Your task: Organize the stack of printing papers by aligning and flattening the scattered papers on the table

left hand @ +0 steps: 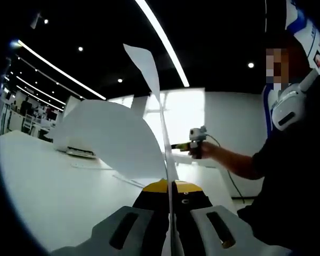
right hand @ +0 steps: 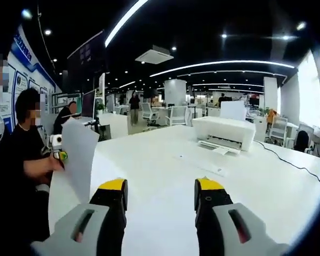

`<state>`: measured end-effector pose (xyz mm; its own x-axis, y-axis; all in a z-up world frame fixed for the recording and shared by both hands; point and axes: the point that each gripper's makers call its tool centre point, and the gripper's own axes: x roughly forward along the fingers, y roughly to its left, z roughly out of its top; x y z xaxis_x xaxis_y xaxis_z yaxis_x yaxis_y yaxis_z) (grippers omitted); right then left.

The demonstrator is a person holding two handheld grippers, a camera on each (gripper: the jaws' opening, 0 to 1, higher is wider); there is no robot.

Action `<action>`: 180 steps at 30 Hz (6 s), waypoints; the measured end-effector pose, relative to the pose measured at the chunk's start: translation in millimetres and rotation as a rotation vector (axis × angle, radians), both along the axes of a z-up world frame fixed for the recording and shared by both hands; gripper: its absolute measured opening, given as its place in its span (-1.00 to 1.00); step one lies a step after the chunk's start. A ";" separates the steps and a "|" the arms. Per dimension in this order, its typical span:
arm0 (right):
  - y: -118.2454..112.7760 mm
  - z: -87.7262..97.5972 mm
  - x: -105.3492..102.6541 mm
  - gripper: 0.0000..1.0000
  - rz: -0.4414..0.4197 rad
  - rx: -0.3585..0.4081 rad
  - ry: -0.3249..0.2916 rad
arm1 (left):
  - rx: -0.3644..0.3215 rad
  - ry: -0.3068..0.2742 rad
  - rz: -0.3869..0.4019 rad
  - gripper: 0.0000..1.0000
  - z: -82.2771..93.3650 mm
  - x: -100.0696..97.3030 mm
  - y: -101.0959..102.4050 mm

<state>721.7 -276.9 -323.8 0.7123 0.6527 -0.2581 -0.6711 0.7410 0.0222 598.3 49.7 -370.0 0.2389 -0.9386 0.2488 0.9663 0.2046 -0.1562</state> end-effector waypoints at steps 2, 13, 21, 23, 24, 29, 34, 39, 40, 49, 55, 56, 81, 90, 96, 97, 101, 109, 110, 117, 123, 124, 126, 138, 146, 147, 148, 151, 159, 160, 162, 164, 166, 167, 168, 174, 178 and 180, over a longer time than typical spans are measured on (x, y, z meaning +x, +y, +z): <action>-3.4 -3.4 2.1 -0.04 -0.016 -0.003 0.006 | 0.000 0.000 0.000 -0.88 0.0 -0.1 -0.1; -14.1 -22.9 12.9 0.02 -0.066 -0.037 0.038 | 0.008 -0.001 -0.003 -0.88 -1.1 -1.0 -1.2; -22.3 -30.3 19.8 0.06 -0.098 -0.046 0.050 | 0.008 -0.002 -0.004 -0.88 -1.3 -0.9 -0.4; -23.8 -32.4 20.9 0.07 -0.103 -0.051 0.055 | 0.008 -0.002 -0.004 -0.88 -1.3 -0.8 -0.2; -24.9 -33.6 21.9 0.07 -0.108 -0.054 0.057 | 0.008 -0.003 -0.004 -0.88 -1.3 -0.8 -0.1; -29.0 -38.9 26.1 0.10 -0.122 -0.060 0.061 | 0.009 -0.003 -0.004 -0.88 -1.5 -0.6 0.3; -34.1 -47.2 30.5 0.12 -0.135 -0.067 0.073 | 0.010 -0.002 -0.005 -0.88 -2.1 0.0 0.7; -37.9 -53.4 33.8 0.12 -0.143 -0.058 0.085 | 0.011 0.001 -0.006 -0.88 -2.9 0.8 1.2; -38.1 -54.9 34.2 0.12 -0.144 -0.058 0.088 | 0.011 0.001 -0.006 -0.88 -3.1 1.0 1.3; -41.3 -62.2 38.3 0.14 -0.155 -0.059 0.102 | 0.012 0.002 -0.007 -0.88 -3.2 1.0 1.4; -42.8 -66.7 40.5 0.14 -0.162 -0.067 0.110 | 0.010 0.003 -0.009 -0.88 -4.5 4.9 7.4; -42.9 -67.1 40.8 0.14 -0.163 -0.068 0.110 | 0.009 0.003 -0.009 -0.88 -5.0 6.5 9.9; -63.7 -97.9 53.2 0.18 -0.213 -0.078 0.140 | 0.016 -0.001 -0.012 -0.88 -8.4 8.0 11.2; -67.0 -104.2 55.2 0.19 -0.224 -0.080 0.145 | 0.017 0.000 -0.012 -0.88 -7.3 5.2 7.4; -67.6 -106.3 55.3 0.19 -0.230 -0.084 0.145 | 0.017 -0.002 -0.013 -0.88 -6.2 3.2 5.4; -67.5 -106.8 55.3 0.19 -0.231 -0.087 0.144 | 0.017 -0.002 -0.014 -0.88 -6.1 2.8 5.0; -67.9 -108.4 55.2 0.20 -0.235 -0.091 0.144 | 0.017 -0.003 -0.015 -0.88 -5.6 1.8 4.1; -71.1 -113.8 57.4 0.20 -0.242 -0.099 0.147 | 0.018 -0.002 -0.015 -0.88 -5.9 1.5 3.1; -71.5 -114.2 57.6 0.20 -0.242 -0.100 0.147 | 0.020 -0.002 -0.015 -0.88 -6.2 1.5 2.8; -76.3 -120.2 58.9 0.20 -0.247 -0.102 0.154 | 0.023 -0.001 -0.014 -0.88 -6.8 1.8 2.3; -80.7 -123.3 60.2 0.20 -0.260 -0.107 0.158 | 0.023 0.000 -0.014 -0.88 -7.0 2.4 2.7; -80.9 -123.4 60.3 0.20 -0.262 -0.107 0.158 | 0.022 -0.001 -0.014 -0.88 -7.0 2.4 3.0; -81.3 -124.1 60.6 0.20 -0.265 -0.112 0.159 | 0.021 -0.002 -0.015 -0.88 -7.1 3.5 4.9; -84.8 -140.4 69.6 0.21 -0.276 -0.138 0.178 | 0.022 -0.002 -0.017 -0.88 -5.8 -0.1 1.9; -90.1 -149.4 74.0 0.21 -0.298 -0.141 0.184 | 0.022 -0.002 -0.017 -0.88 -5.0 -1.6 0.1; -90.3 -150.1 74.9 0.21 -0.300 -0.139 0.184 | 0.022 -0.002 -0.017 -0.88 -4.9 -1.7 -0.1; -90.6 -150.9 75.7 0.21 -0.302 -0.138 0.184 | 0.022 -0.002 -0.016 -0.88 -4.8 -1.9 -0.3; -90.5 -151.6 78.9 0.21 -0.308 -0.131 0.182 | 0.024 -0.003 -0.017 -0.88 -4.9 -2.1 -0.5; -90.0 -153.5 88.0 0.21 -0.327 -0.101 0.177 | 0.025 -0.002 -0.018 -0.88 -4.8 -2.7 -1.3; -90.5 -154.2 88.8 0.21 -0.329 -0.099 0.177 | 0.025 -0.002 -0.018 -0.88 -4.7 -2.9 -1.5; -91.3 -154.8 90.1 0.21 -0.331 -0.096 0.178 | 0.025 -0.002 -0.018 -0.88 -4.7 -3.1 -1.7; -92.3 -155.9 92.2 0.21 -0.334 -0.089 0.178 | 0.024 -0.002 -0.019 -0.88 -5.1 -2.3 -0.9; -91.9 -158.6 93.6 0.22 -0.330 -0.090 0.181 | 0.024 -0.002 -0.019 -0.88 -5.5 -1.2 0.2; -92.4 -160.4 94.4 0.22 -0.330 -0.094 0.185 | 0.024 -0.002 -0.020 -0.88 -5.7 -0.7 0.7; -93.1 -161.2 94.8 0.22 -0.332 -0.096 0.186 | 0.024 -0.001 -0.020 -0.88 -6.0 0.1 1.6; -95.3 -160.5 97.5 0.22 -0.342 -0.091 0.180 | 0.024 -0.002 -0.020 -0.88 -7.0 2.0 3.2; -96.6 -159.9 97.5 0.22 -0.352 -0.087 0.178 | 0.024 -0.002 -0.020 -0.88 -7.5 3.1 4.3; -97.1 -160.0 97.7 0.22 -0.356 -0.083 0.179 | 0.024 -0.002 -0.020 -0.88 -7.7 3.6 4.8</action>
<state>819.4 -374.0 -483.8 0.8288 0.3454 -0.4401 -0.3634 0.9305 0.0458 601.9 54.5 -377.7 0.2193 -0.9489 0.2268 0.9706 0.1885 -0.1499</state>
